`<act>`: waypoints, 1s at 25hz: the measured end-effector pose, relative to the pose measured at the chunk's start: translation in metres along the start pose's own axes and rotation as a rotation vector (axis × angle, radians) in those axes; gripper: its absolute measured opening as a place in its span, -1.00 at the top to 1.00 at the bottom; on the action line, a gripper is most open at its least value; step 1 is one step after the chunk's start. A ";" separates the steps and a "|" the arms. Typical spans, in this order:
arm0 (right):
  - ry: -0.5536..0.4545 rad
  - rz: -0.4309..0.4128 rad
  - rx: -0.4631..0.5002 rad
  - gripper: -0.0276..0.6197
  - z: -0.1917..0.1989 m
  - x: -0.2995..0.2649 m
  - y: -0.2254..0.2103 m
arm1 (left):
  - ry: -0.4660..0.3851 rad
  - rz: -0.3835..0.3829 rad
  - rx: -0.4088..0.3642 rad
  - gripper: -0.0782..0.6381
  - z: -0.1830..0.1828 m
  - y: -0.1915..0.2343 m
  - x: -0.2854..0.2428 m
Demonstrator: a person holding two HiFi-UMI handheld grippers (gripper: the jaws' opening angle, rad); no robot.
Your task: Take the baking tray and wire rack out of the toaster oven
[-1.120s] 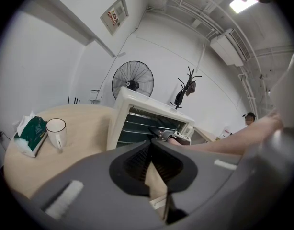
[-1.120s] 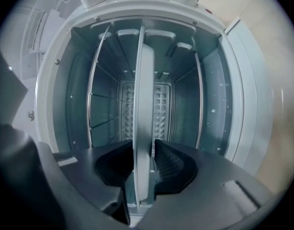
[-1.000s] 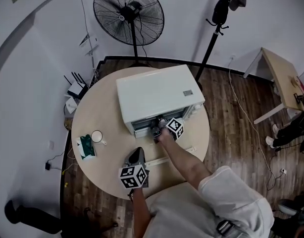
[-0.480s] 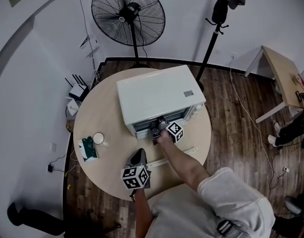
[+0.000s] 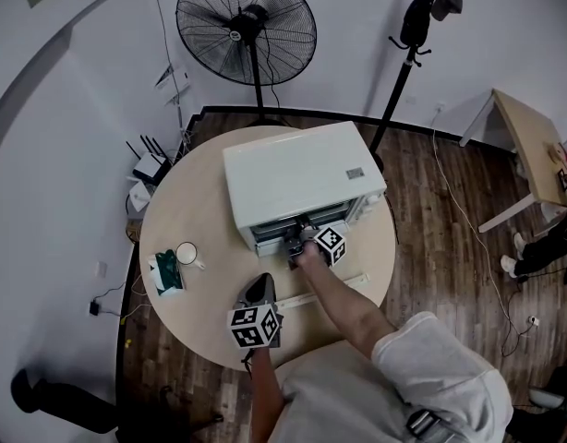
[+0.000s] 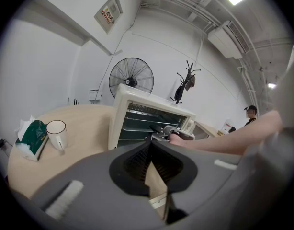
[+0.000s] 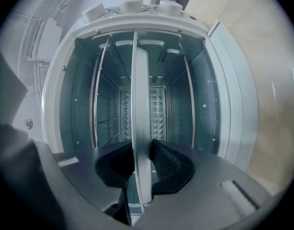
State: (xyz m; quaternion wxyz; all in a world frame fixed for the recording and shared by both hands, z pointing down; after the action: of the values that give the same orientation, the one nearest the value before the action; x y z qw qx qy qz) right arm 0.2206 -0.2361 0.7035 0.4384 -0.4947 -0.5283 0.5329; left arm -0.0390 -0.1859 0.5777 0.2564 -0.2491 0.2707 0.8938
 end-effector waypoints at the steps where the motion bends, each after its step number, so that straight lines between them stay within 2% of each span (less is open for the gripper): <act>1: 0.004 0.009 0.001 0.69 0.000 0.001 0.000 | 0.001 0.002 0.000 0.62 0.001 -0.001 0.000; 13: 0.022 0.038 -0.009 0.70 0.005 0.014 0.001 | 0.003 0.012 -0.023 0.63 0.003 -0.011 0.003; 25: 0.018 0.080 -0.078 0.71 0.010 0.024 0.000 | 0.004 0.018 -0.037 0.62 0.003 -0.018 0.004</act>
State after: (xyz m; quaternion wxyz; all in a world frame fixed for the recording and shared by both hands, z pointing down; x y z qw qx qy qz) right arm 0.2078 -0.2137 0.7017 0.4018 -0.5369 -0.5246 0.5245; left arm -0.0324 -0.1703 0.5709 0.2430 -0.2532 0.2568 0.9005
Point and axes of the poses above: the fingertips, and each gripper's own axes: x backward along the fingers, y to its left, z out of its underside, the point moved 8 cm from there along x, backward along the fingers, and after that the axes turned 10 degrees about y, right-handed, at the moved point
